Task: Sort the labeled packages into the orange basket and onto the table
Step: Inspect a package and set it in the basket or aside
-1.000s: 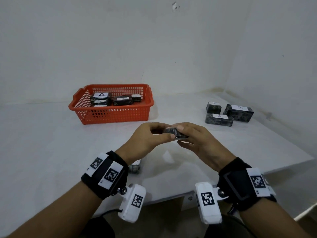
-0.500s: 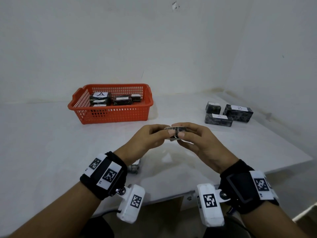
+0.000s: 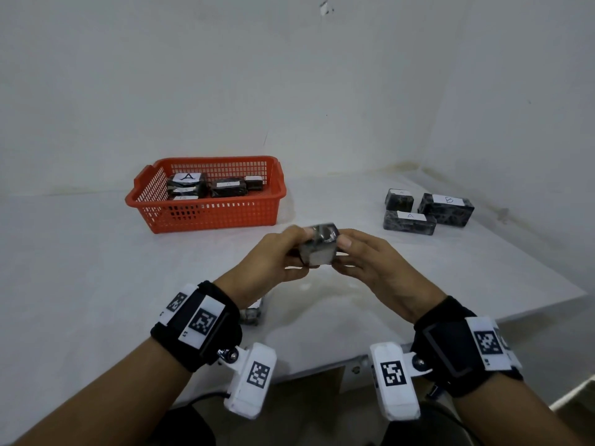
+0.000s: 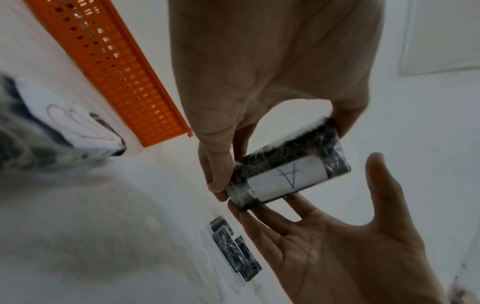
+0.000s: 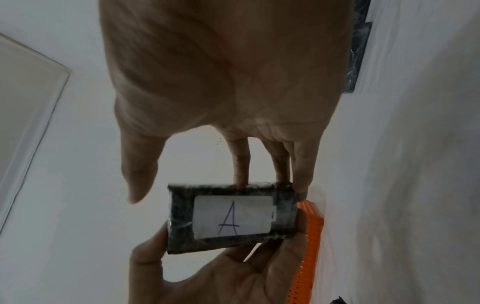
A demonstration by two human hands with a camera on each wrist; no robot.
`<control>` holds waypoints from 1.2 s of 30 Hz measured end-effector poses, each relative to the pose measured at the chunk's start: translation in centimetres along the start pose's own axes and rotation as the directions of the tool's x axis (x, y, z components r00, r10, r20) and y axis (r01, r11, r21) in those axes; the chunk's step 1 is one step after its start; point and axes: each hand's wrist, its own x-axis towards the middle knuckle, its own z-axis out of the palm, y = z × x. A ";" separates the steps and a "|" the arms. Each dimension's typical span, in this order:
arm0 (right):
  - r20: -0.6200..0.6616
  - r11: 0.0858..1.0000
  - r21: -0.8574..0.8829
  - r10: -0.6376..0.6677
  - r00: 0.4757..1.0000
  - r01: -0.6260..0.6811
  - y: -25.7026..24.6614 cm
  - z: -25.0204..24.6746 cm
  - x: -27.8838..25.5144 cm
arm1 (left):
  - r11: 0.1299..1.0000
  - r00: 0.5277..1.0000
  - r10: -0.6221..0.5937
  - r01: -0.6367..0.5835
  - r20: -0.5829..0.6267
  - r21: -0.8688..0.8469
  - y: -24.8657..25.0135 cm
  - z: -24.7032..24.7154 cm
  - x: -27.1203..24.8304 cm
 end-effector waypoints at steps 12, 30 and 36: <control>-0.276 0.998 -0.052 0.023 0.961 -0.039 0.8 -3.0 -0.6 | 0.992 0.981 0.019 -0.042 -0.191 -0.118 0.4 1.9 1.4; -0.587 0.973 0.081 0.221 0.779 -0.215 0.9 -18.6 -4.4 | 0.995 0.994 -0.013 0.024 -0.110 0.100 -3.9 15.5 12.9; -0.691 0.956 0.030 0.230 0.685 -0.292 0.9 -25.6 -3.3 | 0.771 0.998 0.008 -0.045 0.061 0.635 -4.1 20.5 19.5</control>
